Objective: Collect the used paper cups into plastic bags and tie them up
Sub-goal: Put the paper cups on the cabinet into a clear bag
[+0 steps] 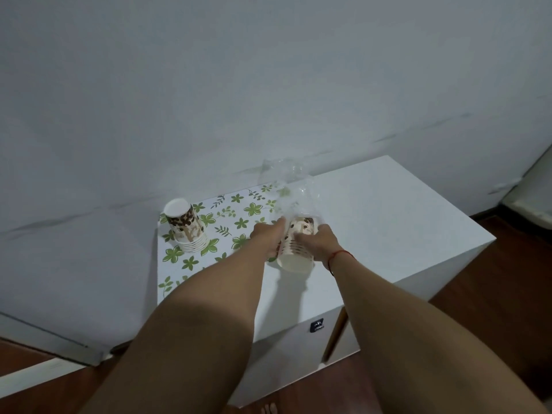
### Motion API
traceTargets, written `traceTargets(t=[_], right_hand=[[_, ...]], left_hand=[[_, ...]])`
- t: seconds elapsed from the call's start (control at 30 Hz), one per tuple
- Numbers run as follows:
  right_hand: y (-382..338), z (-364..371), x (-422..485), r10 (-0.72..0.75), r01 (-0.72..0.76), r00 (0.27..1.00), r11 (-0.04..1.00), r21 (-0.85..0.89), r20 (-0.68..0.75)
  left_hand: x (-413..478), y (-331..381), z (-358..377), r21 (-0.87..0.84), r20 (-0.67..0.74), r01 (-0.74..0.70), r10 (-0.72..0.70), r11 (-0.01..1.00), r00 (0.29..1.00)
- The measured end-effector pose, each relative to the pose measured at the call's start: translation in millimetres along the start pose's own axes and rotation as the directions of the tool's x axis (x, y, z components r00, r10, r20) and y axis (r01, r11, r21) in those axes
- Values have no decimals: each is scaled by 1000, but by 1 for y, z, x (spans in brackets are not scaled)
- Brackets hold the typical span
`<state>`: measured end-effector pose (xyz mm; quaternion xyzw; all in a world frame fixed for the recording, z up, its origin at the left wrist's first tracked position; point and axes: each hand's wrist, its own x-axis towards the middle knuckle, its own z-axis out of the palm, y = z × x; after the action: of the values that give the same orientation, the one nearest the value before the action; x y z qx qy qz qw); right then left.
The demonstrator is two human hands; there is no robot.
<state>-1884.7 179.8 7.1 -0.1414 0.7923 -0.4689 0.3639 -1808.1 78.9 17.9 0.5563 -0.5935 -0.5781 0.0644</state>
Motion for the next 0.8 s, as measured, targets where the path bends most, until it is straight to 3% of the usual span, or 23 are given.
traceTargets(t=[0.2,0.3,0.53,0.8], right_hand=[[5,-4,-27,38,-42,980,999,16,195],[2,-4,-32,-10,19,977,999,-38,214],[-26,7,-47,-205,202,950,979,35,237],[-113,65,-58,-449,438,849,893,105,278]], left_hand=[[-24,-12,-3,195,173,-37,3,980,985],[-35,-17,-7,166,170,-43,14,985,985],[-63,-3,-38,-47,29,-177,178,983,984],[-64,40,-131,-191,-218,-403,361,895,907]])
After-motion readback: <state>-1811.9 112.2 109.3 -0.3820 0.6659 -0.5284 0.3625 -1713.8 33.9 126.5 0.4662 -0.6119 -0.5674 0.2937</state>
